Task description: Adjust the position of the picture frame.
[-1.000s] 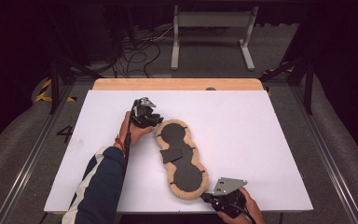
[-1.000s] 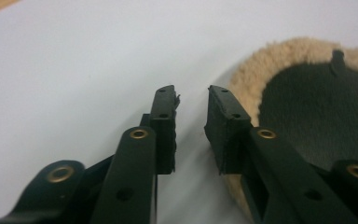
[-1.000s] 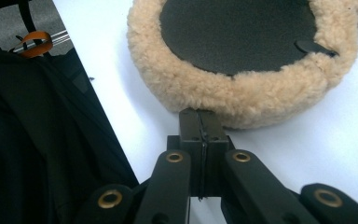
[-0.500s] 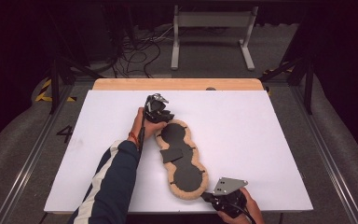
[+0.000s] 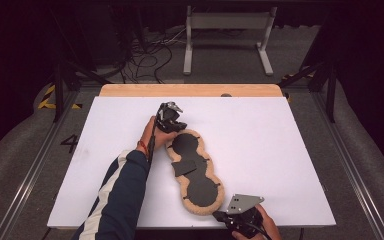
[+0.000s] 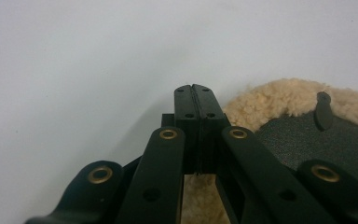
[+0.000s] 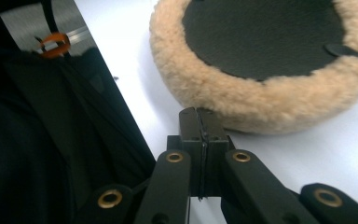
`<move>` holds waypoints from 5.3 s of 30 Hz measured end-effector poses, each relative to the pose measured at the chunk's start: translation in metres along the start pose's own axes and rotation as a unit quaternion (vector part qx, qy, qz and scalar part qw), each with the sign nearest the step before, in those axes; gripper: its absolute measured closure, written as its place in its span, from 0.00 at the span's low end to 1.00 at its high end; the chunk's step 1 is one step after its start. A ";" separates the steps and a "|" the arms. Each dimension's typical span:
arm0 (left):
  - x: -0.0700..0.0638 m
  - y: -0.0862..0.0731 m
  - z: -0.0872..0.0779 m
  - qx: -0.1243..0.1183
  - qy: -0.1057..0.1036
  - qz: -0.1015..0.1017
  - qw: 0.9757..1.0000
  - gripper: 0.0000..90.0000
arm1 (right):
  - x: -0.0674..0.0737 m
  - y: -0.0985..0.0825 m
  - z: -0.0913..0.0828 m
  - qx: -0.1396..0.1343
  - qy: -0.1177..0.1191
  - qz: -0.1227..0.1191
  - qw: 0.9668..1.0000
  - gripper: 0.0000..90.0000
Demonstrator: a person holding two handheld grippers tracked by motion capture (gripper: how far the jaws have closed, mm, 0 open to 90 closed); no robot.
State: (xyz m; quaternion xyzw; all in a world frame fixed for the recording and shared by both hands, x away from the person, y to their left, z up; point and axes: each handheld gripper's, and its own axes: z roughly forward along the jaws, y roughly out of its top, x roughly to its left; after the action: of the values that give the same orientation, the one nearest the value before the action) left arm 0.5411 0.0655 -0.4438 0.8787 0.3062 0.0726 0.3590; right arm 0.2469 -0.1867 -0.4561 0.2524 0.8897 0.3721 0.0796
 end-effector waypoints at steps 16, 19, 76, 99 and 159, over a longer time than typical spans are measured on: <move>0.007 -0.015 -0.020 0.003 0.001 0.014 1.000 1.00 | -0.004 0.000 0.000 0.005 -0.011 0.007 1.000 1.00; 0.007 -0.016 -0.021 -0.001 0.002 0.015 1.000 1.00 | -0.005 0.000 -0.001 0.005 -0.011 0.017 1.000 1.00; 0.018 -0.055 -0.039 -0.015 0.003 -0.019 1.000 1.00 | -0.026 -0.007 -0.011 0.002 -0.055 0.074 0.996 1.00; 0.014 -0.105 -0.078 -0.027 0.004 -0.036 0.999 1.00 | -0.071 -0.007 -0.012 -0.013 -0.120 0.126 0.985 1.00; -0.041 -0.135 -0.114 -0.082 0.041 0.005 0.996 0.68 | -0.126 -0.021 -0.041 -0.038 -0.173 0.153 0.972 0.98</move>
State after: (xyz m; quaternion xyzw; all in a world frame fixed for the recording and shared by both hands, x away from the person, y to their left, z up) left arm 0.4033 0.1830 -0.4479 0.8441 0.3096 0.1355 0.4163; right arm 0.3331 -0.2886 -0.4475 0.4427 0.7985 0.3643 0.1836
